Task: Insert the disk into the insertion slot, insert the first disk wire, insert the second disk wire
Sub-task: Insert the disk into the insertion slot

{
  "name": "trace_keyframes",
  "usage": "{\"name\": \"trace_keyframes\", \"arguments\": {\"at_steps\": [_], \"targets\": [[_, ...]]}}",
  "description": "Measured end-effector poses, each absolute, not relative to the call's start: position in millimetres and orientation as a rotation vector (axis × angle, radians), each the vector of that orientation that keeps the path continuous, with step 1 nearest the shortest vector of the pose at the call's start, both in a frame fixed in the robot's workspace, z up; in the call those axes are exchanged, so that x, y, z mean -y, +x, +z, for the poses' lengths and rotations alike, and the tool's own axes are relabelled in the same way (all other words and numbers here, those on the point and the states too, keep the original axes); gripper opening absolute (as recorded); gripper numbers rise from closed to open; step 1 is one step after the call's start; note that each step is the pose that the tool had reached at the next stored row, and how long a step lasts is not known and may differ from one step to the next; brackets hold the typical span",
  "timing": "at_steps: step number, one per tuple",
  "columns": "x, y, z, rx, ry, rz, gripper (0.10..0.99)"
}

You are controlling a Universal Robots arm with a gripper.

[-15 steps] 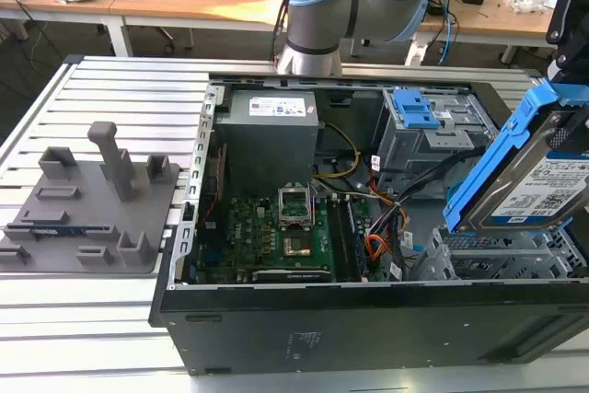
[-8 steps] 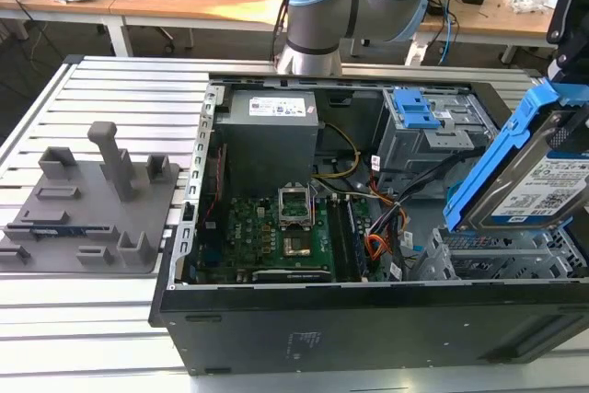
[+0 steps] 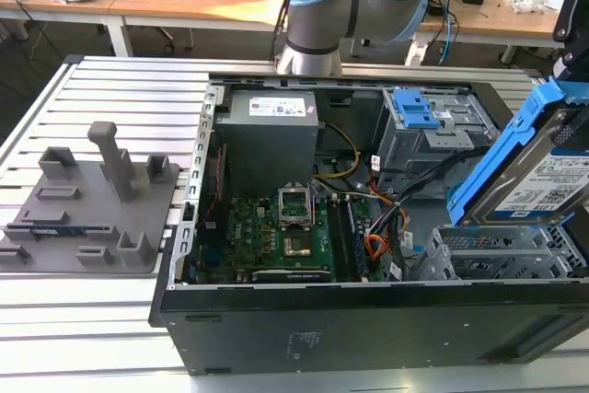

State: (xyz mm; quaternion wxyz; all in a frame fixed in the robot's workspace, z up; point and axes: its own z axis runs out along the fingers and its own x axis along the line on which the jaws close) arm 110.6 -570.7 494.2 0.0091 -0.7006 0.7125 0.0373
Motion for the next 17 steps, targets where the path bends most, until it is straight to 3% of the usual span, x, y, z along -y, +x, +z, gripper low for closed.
{"name": "trace_keyframes", "arguments": {"at_steps": [17], "targets": [[570.9,113.3,490.7,-2.228,-2.171,0.1,0.365]]}}
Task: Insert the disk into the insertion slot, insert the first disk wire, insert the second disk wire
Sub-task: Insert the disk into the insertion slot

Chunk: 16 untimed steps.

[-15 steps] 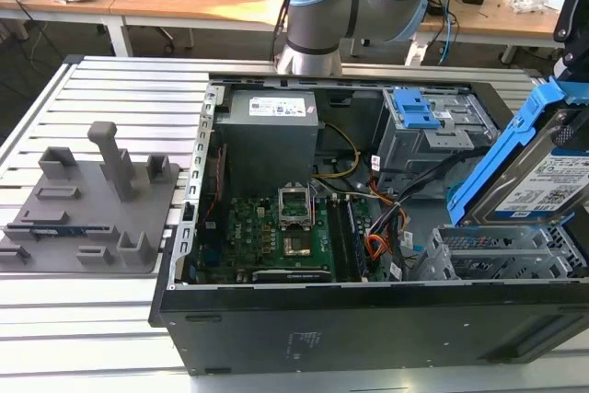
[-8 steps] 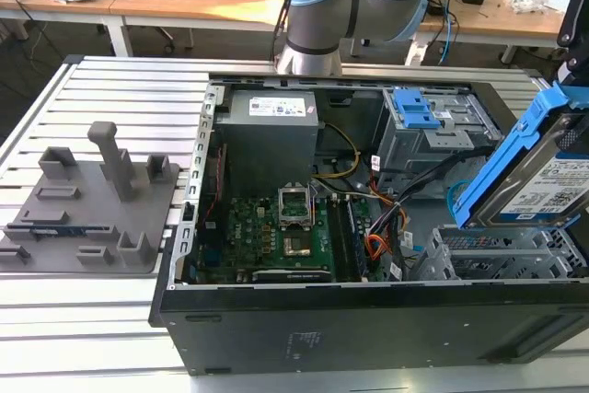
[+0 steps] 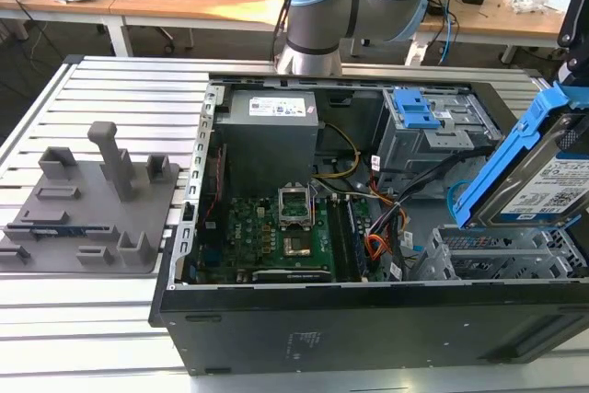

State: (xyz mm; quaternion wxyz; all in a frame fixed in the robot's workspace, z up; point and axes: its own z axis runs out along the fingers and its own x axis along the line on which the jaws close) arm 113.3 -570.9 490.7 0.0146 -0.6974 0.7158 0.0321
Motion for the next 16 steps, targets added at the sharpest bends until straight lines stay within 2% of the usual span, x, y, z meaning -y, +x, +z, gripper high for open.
{"name": "trace_keyframes", "arguments": {"at_steps": [16], "targets": [[564.8,115.6,475.7,-2.228,-2.171,0.099,0.365]]}}
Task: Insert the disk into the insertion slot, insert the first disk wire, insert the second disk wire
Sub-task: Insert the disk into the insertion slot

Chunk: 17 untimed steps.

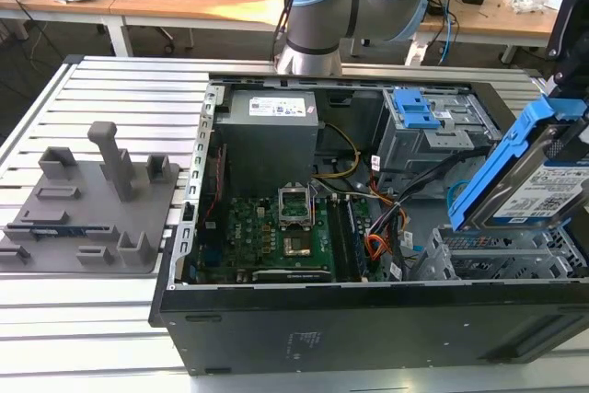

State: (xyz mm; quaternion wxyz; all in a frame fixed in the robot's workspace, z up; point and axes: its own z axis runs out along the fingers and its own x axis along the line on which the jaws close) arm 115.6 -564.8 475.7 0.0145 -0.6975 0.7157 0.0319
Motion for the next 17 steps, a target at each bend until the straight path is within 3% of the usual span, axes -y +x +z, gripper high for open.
{"name": "trace_keyframes", "arguments": {"at_steps": [17], "targets": [[563.2,117.2,461.5,-2.224,-2.176,0.099,0.365]]}}
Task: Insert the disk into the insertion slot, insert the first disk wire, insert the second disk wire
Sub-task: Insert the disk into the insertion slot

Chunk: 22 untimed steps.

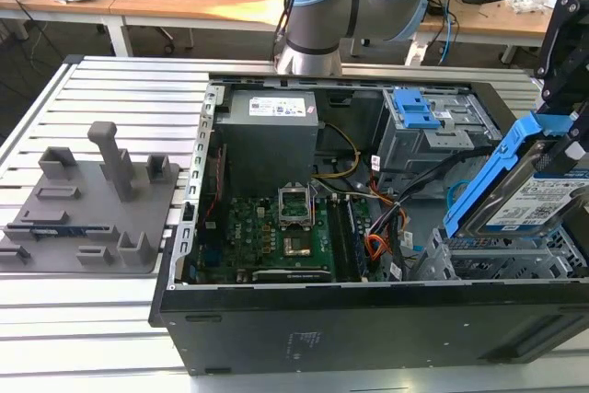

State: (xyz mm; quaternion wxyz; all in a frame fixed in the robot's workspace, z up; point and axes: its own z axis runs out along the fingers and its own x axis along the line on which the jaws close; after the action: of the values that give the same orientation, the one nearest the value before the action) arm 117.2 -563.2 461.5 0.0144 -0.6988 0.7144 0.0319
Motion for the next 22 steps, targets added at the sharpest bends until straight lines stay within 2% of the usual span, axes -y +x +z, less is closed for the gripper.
{"name": "trace_keyframes", "arguments": {"at_steps": [22], "targets": [[565.3,117.0,449.6,-2.224,-2.176,0.1,0.365]]}}
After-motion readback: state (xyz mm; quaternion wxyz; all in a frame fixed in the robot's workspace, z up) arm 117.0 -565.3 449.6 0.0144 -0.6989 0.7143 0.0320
